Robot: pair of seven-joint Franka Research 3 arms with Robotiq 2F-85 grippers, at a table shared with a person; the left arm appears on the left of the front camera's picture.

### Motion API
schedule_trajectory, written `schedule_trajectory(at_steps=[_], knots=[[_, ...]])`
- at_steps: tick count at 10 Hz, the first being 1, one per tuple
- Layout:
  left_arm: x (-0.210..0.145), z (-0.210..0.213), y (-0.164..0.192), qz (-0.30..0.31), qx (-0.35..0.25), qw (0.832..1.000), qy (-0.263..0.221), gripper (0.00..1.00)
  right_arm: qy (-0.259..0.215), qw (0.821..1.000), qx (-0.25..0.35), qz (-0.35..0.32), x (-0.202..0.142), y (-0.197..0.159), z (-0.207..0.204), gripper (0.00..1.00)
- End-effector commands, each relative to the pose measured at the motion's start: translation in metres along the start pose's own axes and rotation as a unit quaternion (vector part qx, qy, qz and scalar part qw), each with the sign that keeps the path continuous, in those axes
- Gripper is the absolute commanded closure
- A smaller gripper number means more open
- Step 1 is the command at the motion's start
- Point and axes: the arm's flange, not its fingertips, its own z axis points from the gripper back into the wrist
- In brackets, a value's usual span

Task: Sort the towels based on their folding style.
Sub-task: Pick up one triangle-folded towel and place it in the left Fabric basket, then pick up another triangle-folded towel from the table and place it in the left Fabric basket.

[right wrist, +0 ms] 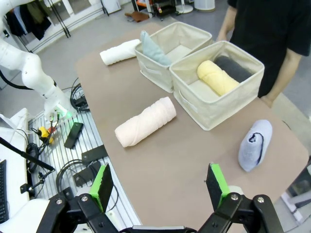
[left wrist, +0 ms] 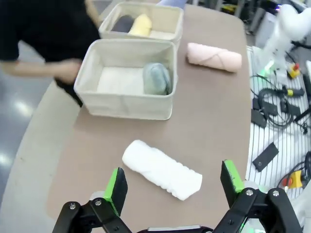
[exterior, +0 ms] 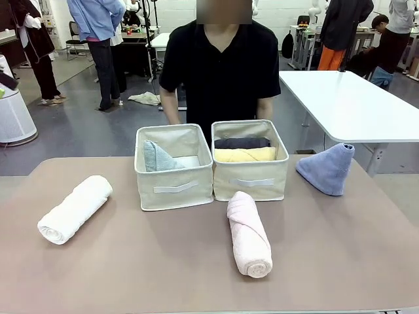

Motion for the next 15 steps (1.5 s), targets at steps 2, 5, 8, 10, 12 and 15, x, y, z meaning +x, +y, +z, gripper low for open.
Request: schedule_trajectory(at_steps=[2,5,8,10,12,15], knots=[[-0.007,0.015,-0.003,0.096,0.058,0.994,0.010,0.00,-0.007,1.000,0.005,0.007,0.000,0.000,-0.002,0.00],[-0.008,0.032,-0.002,0.095,0.033,0.994,0.031,0.00,-0.007,1.000,0.005,0.007,0.000,0.000,-0.002,0.00],[-0.002,0.035,-0.003,0.085,0.013,0.995,0.046,0.00,-0.007,1.000,0.005,0.007,0.000,0.000,-0.002,0.00],[-0.004,0.032,-0.005,0.082,0.022,0.996,0.036,0.00,-0.007,1.000,0.005,0.007,0.000,0.000,-0.002,0.00],[-0.004,0.032,-0.005,0.082,0.022,0.996,0.036,0.00,-0.007,1.000,0.005,0.007,0.000,0.000,-0.002,0.00],[-0.004,0.032,-0.005,0.082,0.022,0.996,0.036,0.00,-0.007,1.000,0.005,0.007,0.000,0.000,-0.002,0.00]])
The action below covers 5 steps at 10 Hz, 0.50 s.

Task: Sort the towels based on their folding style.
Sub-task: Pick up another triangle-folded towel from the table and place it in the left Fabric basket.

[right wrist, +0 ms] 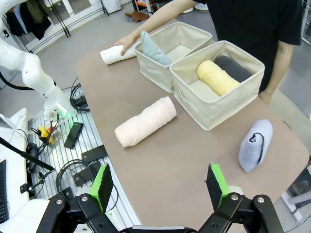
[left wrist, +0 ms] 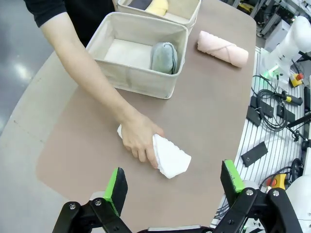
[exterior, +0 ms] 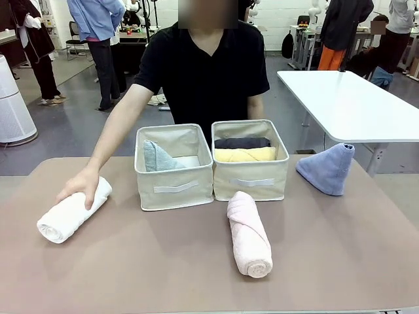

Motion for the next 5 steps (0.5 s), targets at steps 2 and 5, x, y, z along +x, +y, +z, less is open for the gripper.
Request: schedule_trajectory(at_steps=[2,5], knots=[[0.0003,-0.0008,0.0002,0.001,0.004,1.000,-0.005,0.00,-0.007,1.000,0.005,0.006,-0.0001,0.0003,-0.0018,0.00],[0.0003,-0.0008,0.0002,0.001,0.004,1.000,-0.005,0.00,-0.007,1.000,0.005,0.006,-0.0001,0.0003,-0.0018,0.00]])
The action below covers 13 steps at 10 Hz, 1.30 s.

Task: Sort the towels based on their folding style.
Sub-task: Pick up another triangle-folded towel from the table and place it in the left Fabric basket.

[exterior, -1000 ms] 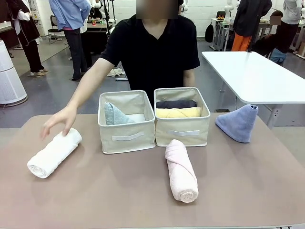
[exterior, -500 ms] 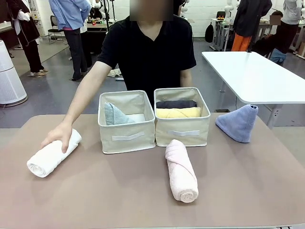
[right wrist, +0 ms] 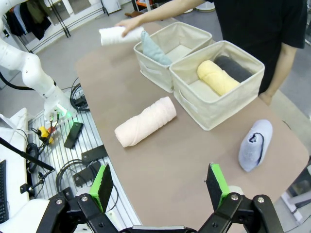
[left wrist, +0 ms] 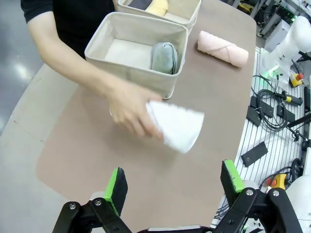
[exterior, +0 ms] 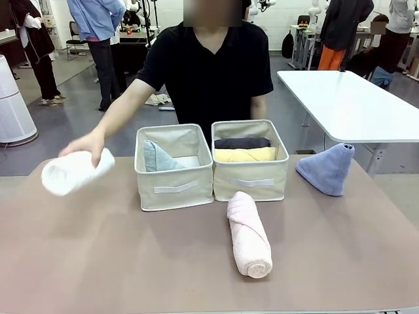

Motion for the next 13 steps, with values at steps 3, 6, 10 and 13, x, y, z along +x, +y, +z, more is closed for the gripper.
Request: schedule_trajectory(at_steps=[3,6,10,13], knots=[[0.000,-0.001,0.000,0.001,0.004,1.000,-0.005,0.00,-0.007,1.000,0.005,0.006,0.000,0.000,-0.002,0.00],[0.000,-0.001,0.000,0.001,0.004,1.000,-0.005,0.00,0.053,0.995,-0.048,-0.074,0.039,-0.014,-0.021,0.00],[0.000,-0.001,0.000,0.001,0.004,1.000,-0.005,0.00,0.170,0.961,-0.150,-0.155,0.081,-0.046,-0.061,0.00],[0.000,-0.001,0.000,0.001,0.004,1.000,-0.005,0.00,0.164,0.963,-0.158,-0.142,0.079,-0.048,-0.066,0.00]])
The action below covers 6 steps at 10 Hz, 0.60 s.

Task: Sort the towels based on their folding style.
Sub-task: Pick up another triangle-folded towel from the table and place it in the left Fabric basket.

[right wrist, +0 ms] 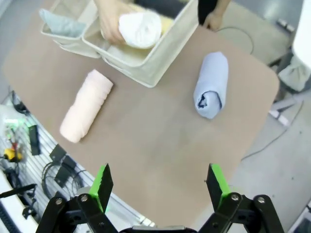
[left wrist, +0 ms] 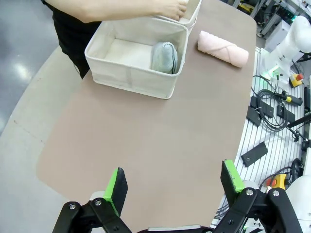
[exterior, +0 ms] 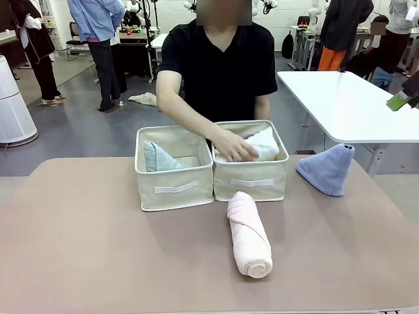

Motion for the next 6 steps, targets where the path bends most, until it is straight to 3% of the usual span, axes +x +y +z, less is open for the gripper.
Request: schedule_trajectory(at_steps=[1,4,6], knots=[[0.001,-0.001,0.000,0.000,0.004,1.000,-0.005,0.00,-0.028,1.000,-0.003,0.005,-0.004,0.000,0.010,0.00],[0.001,-0.001,0.000,0.000,0.004,1.000,-0.005,0.00,-0.019,1.000,0.002,0.004,-0.003,0.000,0.010,0.00],[0.001,-0.001,0.000,0.000,0.004,1.000,-0.005,0.00,0.000,0.987,-0.111,-0.115,0.040,-0.006,-0.021,0.00]])
